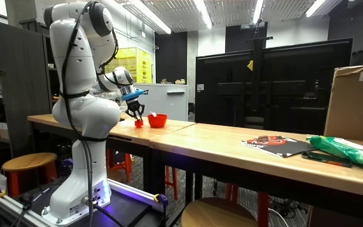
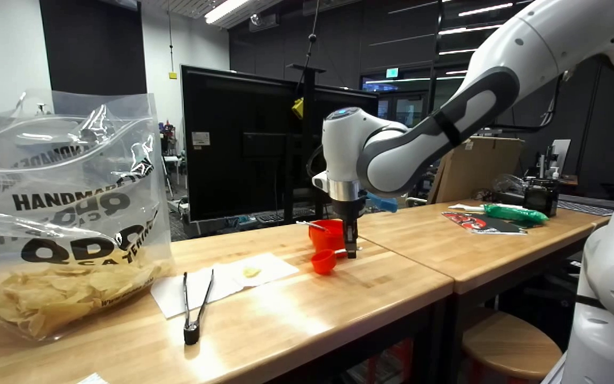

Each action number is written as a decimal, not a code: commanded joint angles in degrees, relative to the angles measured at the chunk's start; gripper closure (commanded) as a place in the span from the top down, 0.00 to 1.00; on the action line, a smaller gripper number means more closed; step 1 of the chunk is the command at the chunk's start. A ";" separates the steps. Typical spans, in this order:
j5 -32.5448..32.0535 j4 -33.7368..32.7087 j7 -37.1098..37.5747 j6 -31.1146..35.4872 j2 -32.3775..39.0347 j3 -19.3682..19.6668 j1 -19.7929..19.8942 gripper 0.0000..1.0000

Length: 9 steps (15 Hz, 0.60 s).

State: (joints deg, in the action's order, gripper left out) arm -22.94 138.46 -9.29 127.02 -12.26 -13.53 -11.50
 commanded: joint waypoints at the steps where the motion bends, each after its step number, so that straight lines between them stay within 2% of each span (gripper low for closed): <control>1: 0.36 -2.11 2.38 1.17 1.70 -1.00 -1.03 0.05; 9: -0.55 -4.60 3.46 2.33 4.61 -2.57 -1.99 0.05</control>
State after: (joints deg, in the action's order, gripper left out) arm -22.89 135.46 -7.18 129.14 -9.12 -15.64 -12.83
